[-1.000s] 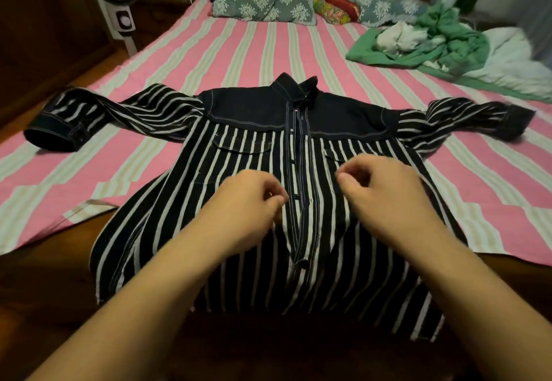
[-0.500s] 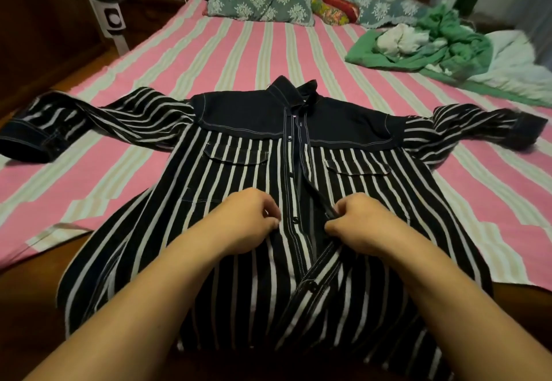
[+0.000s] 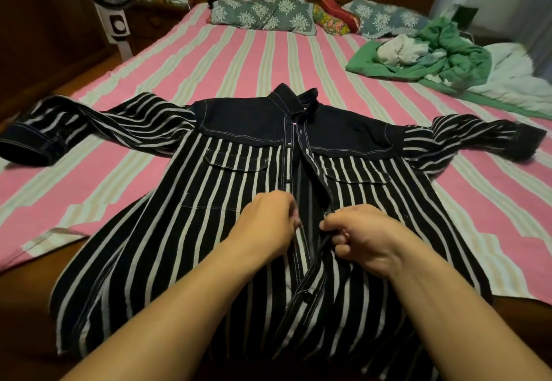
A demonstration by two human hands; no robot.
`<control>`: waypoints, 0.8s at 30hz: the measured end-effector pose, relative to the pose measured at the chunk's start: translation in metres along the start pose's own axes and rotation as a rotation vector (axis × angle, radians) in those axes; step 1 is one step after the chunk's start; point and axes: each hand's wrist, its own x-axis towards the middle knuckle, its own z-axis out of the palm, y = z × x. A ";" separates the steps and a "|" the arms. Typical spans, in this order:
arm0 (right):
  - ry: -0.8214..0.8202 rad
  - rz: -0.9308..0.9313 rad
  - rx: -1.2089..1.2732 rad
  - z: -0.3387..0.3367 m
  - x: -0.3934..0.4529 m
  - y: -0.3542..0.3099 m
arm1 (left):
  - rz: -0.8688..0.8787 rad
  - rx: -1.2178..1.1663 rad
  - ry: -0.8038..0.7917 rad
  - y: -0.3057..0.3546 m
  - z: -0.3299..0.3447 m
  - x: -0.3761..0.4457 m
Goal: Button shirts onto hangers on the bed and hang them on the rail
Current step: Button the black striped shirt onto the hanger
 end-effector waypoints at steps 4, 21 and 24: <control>0.038 0.008 0.109 0.003 0.000 0.002 | -0.131 -0.679 0.020 0.010 -0.006 -0.005; 0.044 -0.077 0.147 0.011 -0.002 0.008 | -0.252 -0.952 -0.084 -0.008 0.001 -0.004; 0.053 -0.068 0.118 0.013 0.000 0.008 | -0.240 -0.967 -0.098 -0.007 0.000 -0.004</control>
